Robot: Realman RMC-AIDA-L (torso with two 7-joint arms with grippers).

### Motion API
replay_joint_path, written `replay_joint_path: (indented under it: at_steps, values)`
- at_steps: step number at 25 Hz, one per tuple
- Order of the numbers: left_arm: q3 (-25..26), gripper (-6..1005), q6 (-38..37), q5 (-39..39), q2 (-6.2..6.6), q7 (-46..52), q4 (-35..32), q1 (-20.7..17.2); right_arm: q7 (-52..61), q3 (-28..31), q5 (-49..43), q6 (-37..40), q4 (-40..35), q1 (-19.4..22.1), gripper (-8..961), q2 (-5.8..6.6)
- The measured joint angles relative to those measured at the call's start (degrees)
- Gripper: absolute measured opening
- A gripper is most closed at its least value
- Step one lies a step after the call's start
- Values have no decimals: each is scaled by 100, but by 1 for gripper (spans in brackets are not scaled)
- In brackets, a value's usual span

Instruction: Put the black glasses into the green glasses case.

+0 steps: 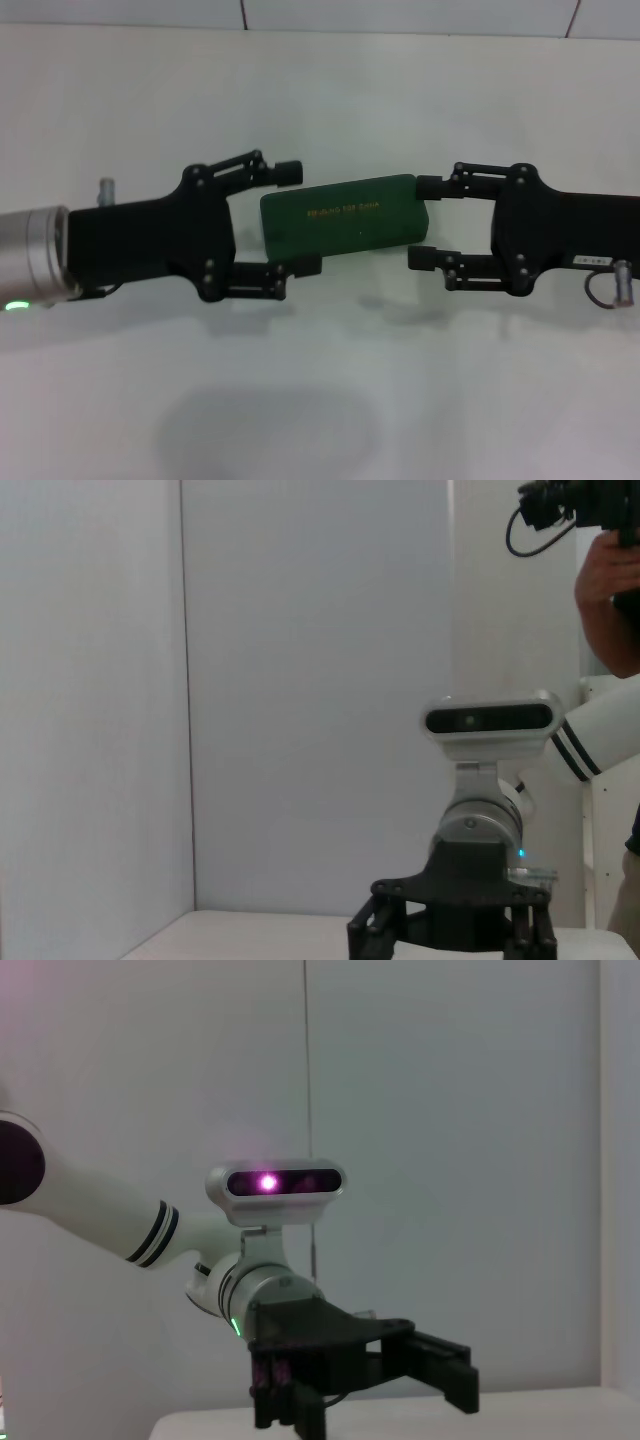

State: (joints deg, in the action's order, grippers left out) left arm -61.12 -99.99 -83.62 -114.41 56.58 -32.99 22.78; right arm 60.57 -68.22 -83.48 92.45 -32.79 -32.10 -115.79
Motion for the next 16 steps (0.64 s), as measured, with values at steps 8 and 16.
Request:
replay_joint_path:
  at_steps: [8,16]
  values:
    - [36,895,-59,-66,-14,-154,-5,-249,-4,-263,16,-341,78,-205,691,-19]
    - [39,892,-67,-82,31,-158,-6,-272,-7,-314,33,-407,73,-215,691,-31]
